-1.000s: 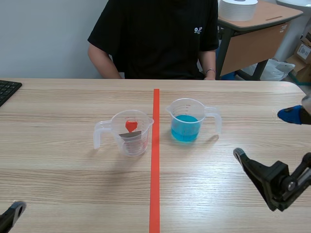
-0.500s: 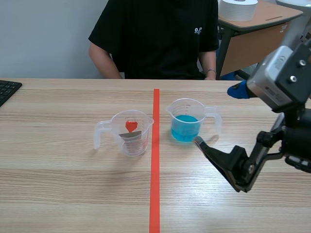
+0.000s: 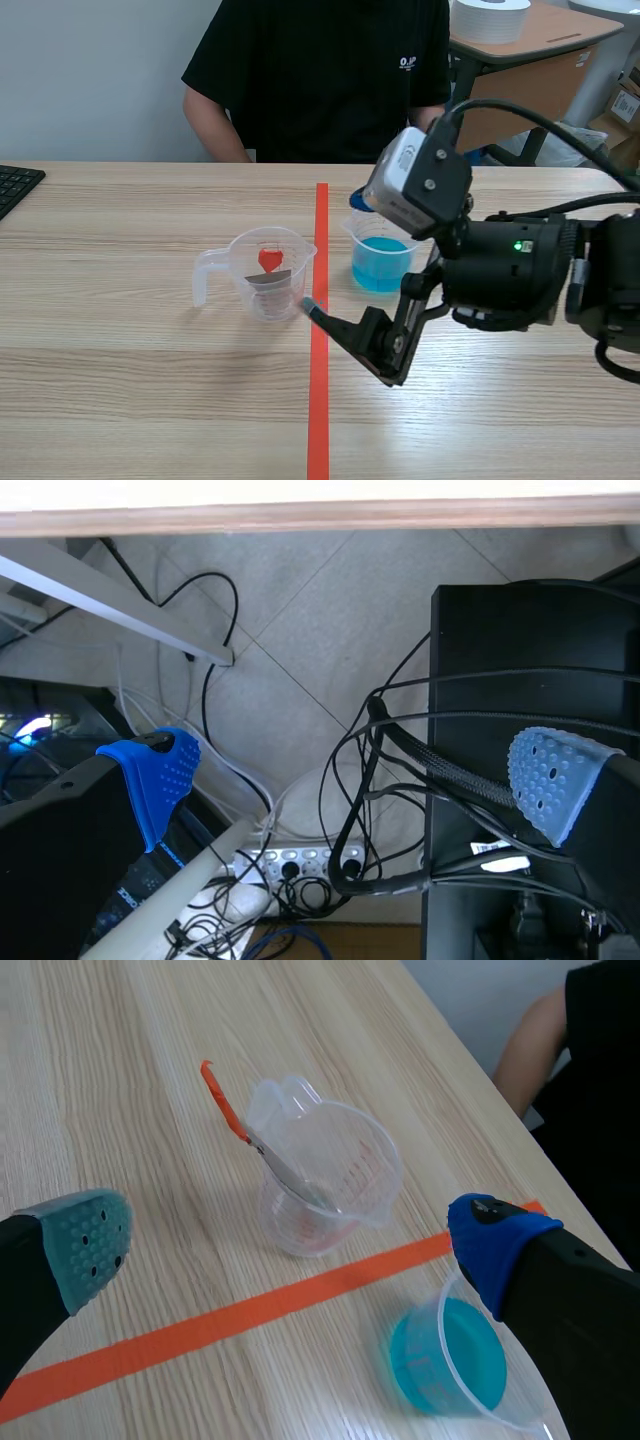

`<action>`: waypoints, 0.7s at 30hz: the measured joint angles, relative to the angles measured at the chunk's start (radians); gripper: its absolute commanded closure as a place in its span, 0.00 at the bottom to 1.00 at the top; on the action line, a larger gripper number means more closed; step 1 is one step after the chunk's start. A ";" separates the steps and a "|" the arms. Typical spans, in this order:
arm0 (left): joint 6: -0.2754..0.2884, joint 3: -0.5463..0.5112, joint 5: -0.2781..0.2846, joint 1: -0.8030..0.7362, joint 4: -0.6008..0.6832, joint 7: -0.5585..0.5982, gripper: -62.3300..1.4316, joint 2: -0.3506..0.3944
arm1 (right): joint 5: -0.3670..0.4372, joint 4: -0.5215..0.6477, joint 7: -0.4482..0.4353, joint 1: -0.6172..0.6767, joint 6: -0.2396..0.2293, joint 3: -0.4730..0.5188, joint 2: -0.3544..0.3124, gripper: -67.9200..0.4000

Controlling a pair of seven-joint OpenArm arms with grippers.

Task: Do the redox reaction experiment.
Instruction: 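Lift the metal plate out of the left beaker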

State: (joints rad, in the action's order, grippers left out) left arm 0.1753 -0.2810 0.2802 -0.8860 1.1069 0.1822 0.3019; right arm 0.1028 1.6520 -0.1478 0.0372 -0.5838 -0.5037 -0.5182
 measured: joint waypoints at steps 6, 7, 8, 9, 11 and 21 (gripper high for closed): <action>0.000 0.042 -0.008 0.055 -0.058 -0.012 0.00 -0.013 | -0.037 -0.122 -0.100 -0.134 0.001 -0.166 0.008 0.00; 0.000 0.053 -0.008 0.057 -0.063 -0.012 0.00 -0.014 | -0.051 -0.139 -0.108 -0.151 0.005 -0.185 0.016 0.00; 0.000 0.064 -0.008 0.059 -0.068 -0.012 0.00 -0.014 | -0.073 -0.156 -0.119 -0.168 0.008 -0.203 0.029 0.00; 0.000 0.074 -0.008 0.061 -0.072 -0.013 0.00 -0.014 | -0.082 -0.171 -0.123 -0.182 0.009 -0.217 0.042 0.00; 0.000 0.092 -0.008 0.066 -0.078 -0.012 0.00 -0.014 | -0.098 -0.199 -0.144 -0.204 0.014 -0.237 0.065 0.00; 0.000 0.124 -0.008 0.066 -0.077 -0.010 0.00 -0.013 | -0.115 -0.220 -0.188 -0.222 0.064 -0.244 0.086 0.29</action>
State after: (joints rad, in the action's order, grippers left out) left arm 0.1753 -0.1574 0.2726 -0.8200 1.0294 0.1726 0.2886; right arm -0.0120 1.4315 -0.3363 -0.1844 -0.5198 -0.7475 -0.4324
